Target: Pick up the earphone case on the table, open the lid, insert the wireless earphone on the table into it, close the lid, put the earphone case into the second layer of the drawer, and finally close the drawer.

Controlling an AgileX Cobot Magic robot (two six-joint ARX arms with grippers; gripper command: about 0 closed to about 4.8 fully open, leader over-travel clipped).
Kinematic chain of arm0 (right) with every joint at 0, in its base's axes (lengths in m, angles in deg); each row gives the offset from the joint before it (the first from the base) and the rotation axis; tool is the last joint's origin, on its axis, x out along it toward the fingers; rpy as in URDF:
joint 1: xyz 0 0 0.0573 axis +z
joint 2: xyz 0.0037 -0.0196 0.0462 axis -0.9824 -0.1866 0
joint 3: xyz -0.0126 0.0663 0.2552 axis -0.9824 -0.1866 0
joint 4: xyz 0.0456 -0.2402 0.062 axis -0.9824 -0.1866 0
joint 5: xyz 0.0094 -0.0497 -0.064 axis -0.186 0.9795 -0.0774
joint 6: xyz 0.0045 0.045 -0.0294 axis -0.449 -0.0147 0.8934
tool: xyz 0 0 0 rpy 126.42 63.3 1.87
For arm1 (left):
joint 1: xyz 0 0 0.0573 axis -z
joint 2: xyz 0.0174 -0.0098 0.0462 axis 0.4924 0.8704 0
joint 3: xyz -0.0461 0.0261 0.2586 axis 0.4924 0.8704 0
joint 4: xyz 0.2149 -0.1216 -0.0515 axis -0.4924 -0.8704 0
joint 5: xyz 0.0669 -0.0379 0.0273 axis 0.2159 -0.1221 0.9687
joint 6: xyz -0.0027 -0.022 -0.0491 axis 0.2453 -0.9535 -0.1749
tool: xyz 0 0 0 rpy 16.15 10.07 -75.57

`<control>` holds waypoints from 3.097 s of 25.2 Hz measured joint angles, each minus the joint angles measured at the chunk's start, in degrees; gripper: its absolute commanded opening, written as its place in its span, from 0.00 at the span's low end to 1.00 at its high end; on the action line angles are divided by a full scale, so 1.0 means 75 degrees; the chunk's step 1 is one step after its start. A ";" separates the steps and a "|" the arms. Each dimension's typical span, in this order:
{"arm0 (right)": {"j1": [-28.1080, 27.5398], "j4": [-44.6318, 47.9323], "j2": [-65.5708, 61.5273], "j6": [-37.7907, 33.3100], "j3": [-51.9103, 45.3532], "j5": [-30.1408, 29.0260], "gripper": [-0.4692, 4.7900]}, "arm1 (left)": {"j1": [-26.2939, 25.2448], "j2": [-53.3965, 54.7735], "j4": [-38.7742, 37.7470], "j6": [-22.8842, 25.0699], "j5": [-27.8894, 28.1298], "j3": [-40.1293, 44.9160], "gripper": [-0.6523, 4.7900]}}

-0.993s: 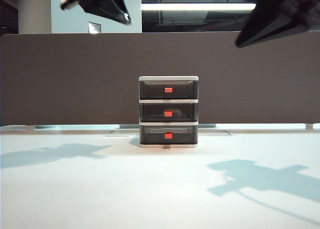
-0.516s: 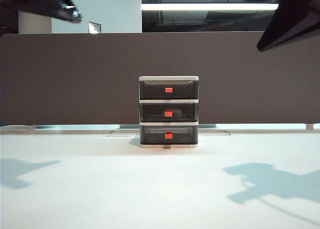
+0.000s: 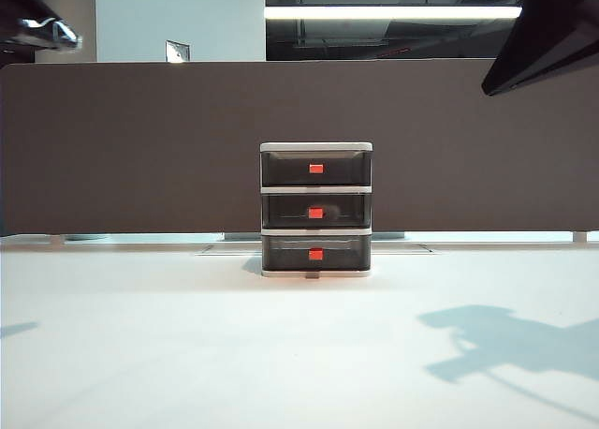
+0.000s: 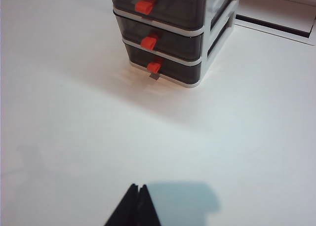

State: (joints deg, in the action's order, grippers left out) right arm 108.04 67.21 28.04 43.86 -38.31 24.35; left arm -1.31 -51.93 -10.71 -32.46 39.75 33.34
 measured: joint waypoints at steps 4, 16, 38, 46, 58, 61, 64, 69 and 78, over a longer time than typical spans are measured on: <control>0.0000 0.0000 0.0000 0.0000 0.0000 0.0000 0.08 | -0.0906 -0.0863 0.0201 0.0003 -0.0012 0.0443 0.11; -0.0003 0.0000 0.0000 0.0000 0.0000 0.0003 0.08 | -0.3582 -0.2538 0.0233 0.0006 -0.0006 0.1341 0.11; 0.0000 0.0000 0.0009 0.0000 0.0000 0.0003 0.08 | -0.4065 -0.3494 0.0289 0.0807 -0.0003 0.2582 0.11; 0.0000 0.0000 0.0009 0.0000 0.0000 0.0003 0.08 | -0.4065 -0.3494 0.0283 0.0860 0.0000 0.2582 0.11; 0.0000 0.0003 0.0009 0.0000 0.0000 0.0003 0.08 | -0.4065 -0.3494 0.0283 0.0860 -0.0003 0.2582 0.11; -0.0009 0.0271 0.0143 0.0000 -0.0169 0.0006 0.08 | -0.4065 -0.3494 0.0283 0.0860 -0.0003 0.2582 0.11; -0.0192 0.0898 0.0769 0.0006 -0.0851 0.0108 0.08 | -0.4065 -0.3494 0.0283 0.0860 -0.0003 0.2582 0.11; -0.0755 0.1746 0.2209 0.0003 -0.2256 0.0504 0.08 | -0.4065 -0.3494 0.0283 0.0860 -0.0003 0.2582 0.11; -0.2917 0.1839 0.5904 0.0012 -0.4331 0.1072 0.08 | -0.4065 -0.3494 0.0280 0.0860 -0.0003 0.2582 0.11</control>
State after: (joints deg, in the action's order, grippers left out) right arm 86.17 81.00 72.32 43.95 -70.79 32.40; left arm -31.80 -78.14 -8.61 -26.02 39.73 52.70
